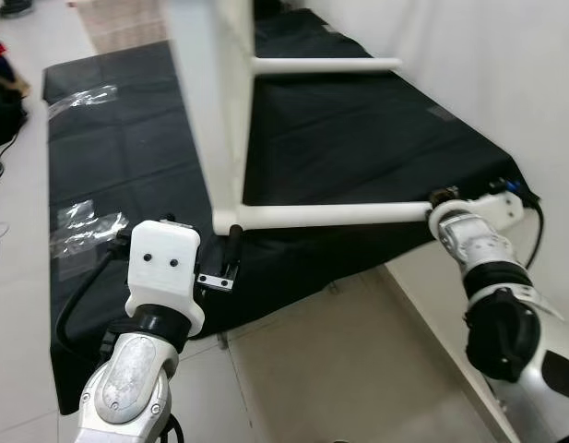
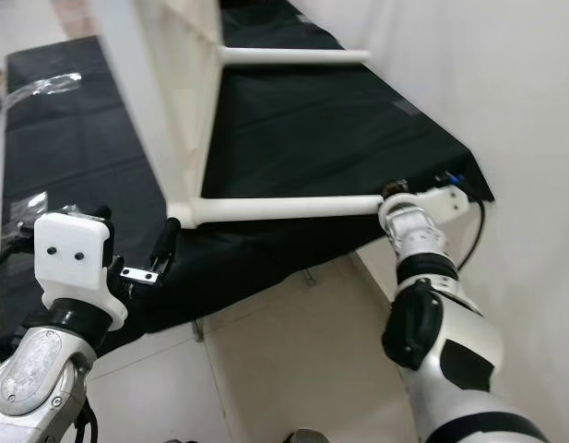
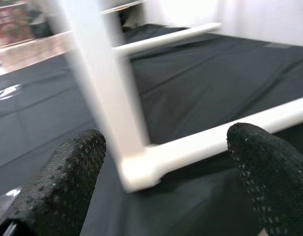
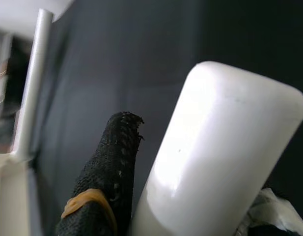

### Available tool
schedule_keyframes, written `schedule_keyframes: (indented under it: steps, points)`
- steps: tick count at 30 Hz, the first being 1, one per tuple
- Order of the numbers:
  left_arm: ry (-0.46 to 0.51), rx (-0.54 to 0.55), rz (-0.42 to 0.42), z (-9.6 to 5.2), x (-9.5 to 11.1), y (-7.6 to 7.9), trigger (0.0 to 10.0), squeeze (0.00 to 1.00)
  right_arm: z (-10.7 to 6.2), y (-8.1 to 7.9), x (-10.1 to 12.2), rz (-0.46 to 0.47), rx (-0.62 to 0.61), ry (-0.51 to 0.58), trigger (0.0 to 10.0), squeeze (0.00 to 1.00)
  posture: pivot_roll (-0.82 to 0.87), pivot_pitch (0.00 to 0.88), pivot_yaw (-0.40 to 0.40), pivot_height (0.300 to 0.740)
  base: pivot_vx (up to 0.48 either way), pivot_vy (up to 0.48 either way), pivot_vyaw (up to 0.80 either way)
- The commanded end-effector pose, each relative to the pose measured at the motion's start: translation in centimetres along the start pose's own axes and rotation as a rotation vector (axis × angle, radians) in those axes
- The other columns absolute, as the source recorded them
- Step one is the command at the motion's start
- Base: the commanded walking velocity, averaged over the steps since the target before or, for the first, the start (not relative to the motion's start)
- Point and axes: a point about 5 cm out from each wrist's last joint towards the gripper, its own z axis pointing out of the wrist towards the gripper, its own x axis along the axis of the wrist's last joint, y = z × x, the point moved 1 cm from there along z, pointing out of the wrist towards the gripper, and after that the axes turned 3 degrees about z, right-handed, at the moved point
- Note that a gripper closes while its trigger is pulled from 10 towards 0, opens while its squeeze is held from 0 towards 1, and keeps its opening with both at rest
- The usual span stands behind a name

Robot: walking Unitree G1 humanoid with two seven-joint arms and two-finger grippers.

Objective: Building children table

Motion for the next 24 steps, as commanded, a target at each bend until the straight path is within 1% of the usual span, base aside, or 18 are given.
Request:
schedule_keyframes:
  steps: [1, 2, 3, 4, 5, 6, 8, 11, 12, 13, 15, 17, 19, 20, 21, 22, 23, 24]
  points:
    - [-0.015, 0.006, 0.01, -0.1, -0.2, -0.3, 10.0, 0.0, -0.5, 3.3, -6.5, -0.399, -0.094, -0.268, 10.0, 0.0, 0.13, 0.257, -0.049, 0.74, 0.0, 0.0, 0.0]
    - [-0.011, 0.0, 0.005, 0.0, -0.1, -0.1, 10.0, 0.0, -0.4, 1.6, -7.2, -0.39, -0.032, -0.288, 10.0, 0.0, 0.13, 0.256, -0.048, 0.74, 0.0, 0.0, 0.0]
    - [-0.011, 0.0, 0.005, 0.0, -0.1, -0.1, 10.0, 0.0, -0.4, 1.6, -7.2, -0.39, -0.032, -0.288, 10.0, 0.0, 0.13, 0.256, -0.048, 0.74, 0.0, 0.0, 0.0]
    - [-0.01, -0.004, -0.005, 0.2, 0.0, 0.3, 10.0, 0.0, -0.4, -0.5, -7.8, -0.385, 0.052, -0.303, 10.0, 1.0, 0.13, 0.252, -0.052, 0.74, 0.0, 0.0, 0.0]
    - [-0.01, -0.004, -0.005, 0.2, 0.0, 0.3, 10.0, 0.0, -0.4, -0.5, -7.8, -0.385, 0.052, -0.303, 10.0, 1.0, 0.13, 0.252, -0.052, 0.74, 0.0, 0.0, 0.0]
    - [-0.009, -0.005, -0.007, 0.2, 0.0, 0.4, 10.0, 0.0, -0.4, -1.0, -7.9, -0.39, 0.074, -0.309, 10.0, 1.0, 0.13, 0.252, -0.052, 0.74, 0.0, 0.0, 0.0]
    - [-0.011, -0.006, -0.009, 0.2, 0.1, 0.4, 10.0, 0.0, -0.4, -1.4, -7.8, -0.398, 0.084, -0.297, 10.0, 1.0, 0.12, 0.25, -0.051, 0.74, 0.0, 0.0, 0.0]
    - [-0.01, -0.001, -0.011, 0.3, 0.2, 0.2, 10.0, 0.0, -0.3, -1.5, -7.4, -0.451, 0.061, -0.285, 10.0, 1.0, 0.12, 0.249, -0.059, 0.74, 0.0, 0.0, 0.0]
    - [-0.01, -0.001, -0.011, 0.3, 0.2, 0.2, 10.0, 0.0, -0.3, -1.5, -7.4, -0.451, 0.061, -0.285, 10.0, 1.0, 0.12, 0.249, -0.059, 0.74, 0.0, 0.0, 0.0]
    - [-0.01, 0.002, -0.012, 0.4, 0.2, 0.2, 10.0, 0.0, -0.3, -1.7, -7.1, -0.451, 0.064, -0.269, 10.0, 0.0, 0.11, 0.248, -0.059, 0.74, 0.0, 0.0, 0.0]
    - [-0.012, 0.004, -0.011, 0.4, 0.2, 0.2, 10.0, 0.0, -0.2, -2.8, -6.4, -0.412, 0.128, -0.236, 10.0, 0.0, 0.11, 0.247, -0.061, 0.74, 0.0, 0.0, 0.0]
    - [-0.012, 0.004, -0.011, 0.4, 0.2, 0.2, 10.0, 0.0, -0.2, -2.8, -6.4, -0.412, 0.128, -0.236, 10.0, 0.0, 0.11, 0.247, -0.061, 0.74, 0.0, 0.0, 0.0]
    - [-0.012, 0.005, -0.011, 0.4, 0.2, 0.2, 10.0, 0.0, -0.2, -3.2, -6.3, -0.391, 0.156, -0.236, 10.0, 0.0, 0.11, 0.247, -0.061, 0.74, 0.0, 0.0, 0.0]
    - [-0.012, 0.005, -0.011, 0.5, 0.2, 0.3, 10.0, 0.0, -0.3, -4.7, -6.0, -0.344, 0.238, -0.229, 10.0, 0.0, 0.11, 0.243, -0.06, 0.74, 0.0, 0.0, 0.0]
    - [-0.012, 0.005, -0.011, 0.5, 0.2, 0.3, 10.0, 0.0, -0.3, -4.7, -6.0, -0.344, 0.238, -0.229, 10.0, 0.0, 0.11, 0.243, -0.06, 0.74, 0.0, 0.0, 0.0]
    - [-0.009, 0.003, -0.011, 0.6, 0.2, 0.4, 10.0, 0.0, -0.6, -6.6, -5.7, -0.314, 0.345, -0.222, 10.0, 0.0, 0.11, 0.243, -0.06, 0.74, 0.0, 0.0, 0.0]
    - [-0.009, 0.003, -0.011, 0.6, 0.2, 0.4, 10.0, 0.0, -0.6, -6.6, -5.7, -0.314, 0.345, -0.222, 10.0, 0.0, 0.11, 0.243, -0.06, 0.74, 0.0, 0.0, 0.0]
    - [-0.008, 0.005, -0.017, 0.7, 0.2, 0.4, 10.0, 0.0, -0.9, -8.5, -5.4, -0.271, 0.452, -0.223, 10.0, 0.0, 0.1, 0.237, -0.059, 0.74, 0.0, 0.0, 0.0]
